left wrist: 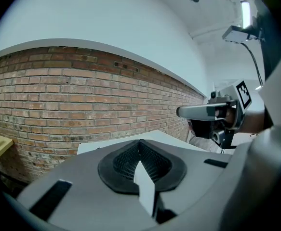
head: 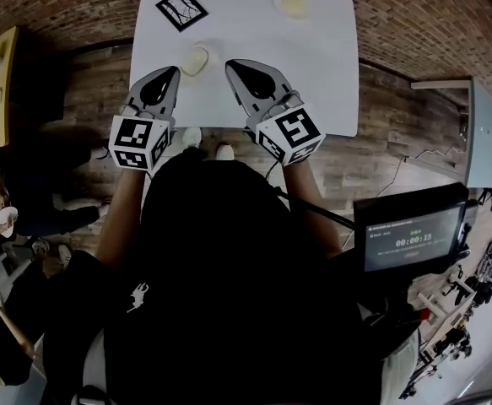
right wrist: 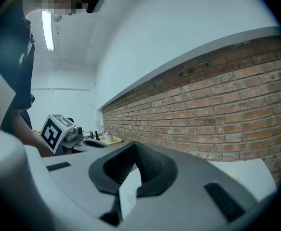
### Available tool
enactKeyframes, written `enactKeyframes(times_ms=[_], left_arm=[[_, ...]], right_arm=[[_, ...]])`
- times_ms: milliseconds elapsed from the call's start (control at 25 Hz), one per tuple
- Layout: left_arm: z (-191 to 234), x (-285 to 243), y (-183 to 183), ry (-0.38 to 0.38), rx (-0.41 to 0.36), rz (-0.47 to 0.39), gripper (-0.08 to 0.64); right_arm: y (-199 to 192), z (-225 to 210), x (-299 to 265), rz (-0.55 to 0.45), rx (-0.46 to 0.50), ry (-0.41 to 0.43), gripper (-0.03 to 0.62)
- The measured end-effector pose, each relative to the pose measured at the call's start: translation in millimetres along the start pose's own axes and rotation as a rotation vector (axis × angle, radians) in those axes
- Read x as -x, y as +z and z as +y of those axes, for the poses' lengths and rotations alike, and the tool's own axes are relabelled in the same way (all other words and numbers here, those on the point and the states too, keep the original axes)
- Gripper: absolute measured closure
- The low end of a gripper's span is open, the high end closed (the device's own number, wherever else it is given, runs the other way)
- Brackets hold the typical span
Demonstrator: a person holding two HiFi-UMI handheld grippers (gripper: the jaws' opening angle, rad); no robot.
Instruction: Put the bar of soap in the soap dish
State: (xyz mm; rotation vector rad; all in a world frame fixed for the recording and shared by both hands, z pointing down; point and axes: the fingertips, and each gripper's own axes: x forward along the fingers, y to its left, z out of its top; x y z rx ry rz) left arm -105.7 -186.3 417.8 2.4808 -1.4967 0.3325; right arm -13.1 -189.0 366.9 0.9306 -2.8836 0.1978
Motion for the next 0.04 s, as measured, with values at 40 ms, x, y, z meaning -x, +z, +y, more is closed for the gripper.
enactKeyframes(times_ms=[40], left_arm=[[-0.7,-1.6,-1.4,-0.002,-0.005,0.001,0.554]], right_arm=[[-0.4,-0.6,0.8,0.000,-0.001,-0.002,0.589]])
